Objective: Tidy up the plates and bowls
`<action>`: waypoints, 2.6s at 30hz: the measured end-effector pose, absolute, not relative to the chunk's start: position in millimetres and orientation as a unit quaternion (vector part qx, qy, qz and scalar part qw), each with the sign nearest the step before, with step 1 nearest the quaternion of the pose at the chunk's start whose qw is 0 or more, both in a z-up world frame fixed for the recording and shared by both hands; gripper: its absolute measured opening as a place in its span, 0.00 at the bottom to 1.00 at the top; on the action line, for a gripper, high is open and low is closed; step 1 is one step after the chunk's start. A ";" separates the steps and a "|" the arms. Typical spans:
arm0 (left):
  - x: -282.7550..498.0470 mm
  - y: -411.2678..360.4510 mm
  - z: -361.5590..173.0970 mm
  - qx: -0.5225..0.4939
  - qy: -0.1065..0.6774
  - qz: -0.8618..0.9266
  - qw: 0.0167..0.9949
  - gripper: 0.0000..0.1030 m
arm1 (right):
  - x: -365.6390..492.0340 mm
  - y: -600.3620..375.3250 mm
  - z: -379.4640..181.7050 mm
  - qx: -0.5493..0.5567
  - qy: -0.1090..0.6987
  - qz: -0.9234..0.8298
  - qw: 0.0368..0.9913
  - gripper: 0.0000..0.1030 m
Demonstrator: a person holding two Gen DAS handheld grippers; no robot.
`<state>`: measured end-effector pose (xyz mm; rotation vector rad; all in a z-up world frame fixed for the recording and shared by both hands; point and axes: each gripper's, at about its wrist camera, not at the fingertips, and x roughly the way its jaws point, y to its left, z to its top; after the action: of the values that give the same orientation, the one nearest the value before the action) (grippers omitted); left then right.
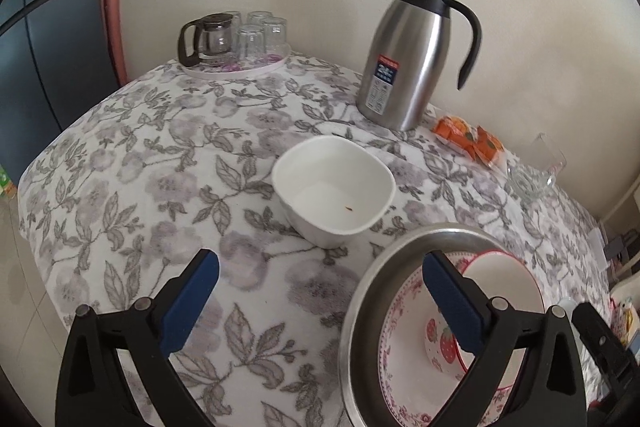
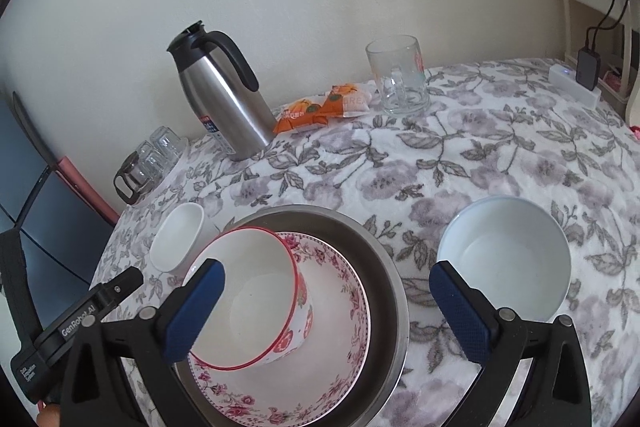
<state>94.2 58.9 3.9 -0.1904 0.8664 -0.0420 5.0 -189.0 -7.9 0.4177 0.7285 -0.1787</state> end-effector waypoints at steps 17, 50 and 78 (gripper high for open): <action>108.3 123.0 9.3 -0.219 0.396 0.030 0.891 0.99 | 21.1 -115.4 26.1 0.110 0.336 -0.019 0.935 1.00; 190.8 158.8 -52.5 -0.334 0.489 -0.020 0.805 0.76 | 164.3 -40.9 19.3 0.068 0.469 -0.024 0.880 0.53; 215.6 128.7 -81.4 -0.303 0.508 -0.082 0.802 0.23 | 213.3 -20.5 -64.4 0.057 0.554 -0.058 0.829 0.15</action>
<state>215.6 128.7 -81.4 -0.6497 1.0889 -0.1748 213.3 -20.5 -64.4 0.1210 1.1760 -0.1224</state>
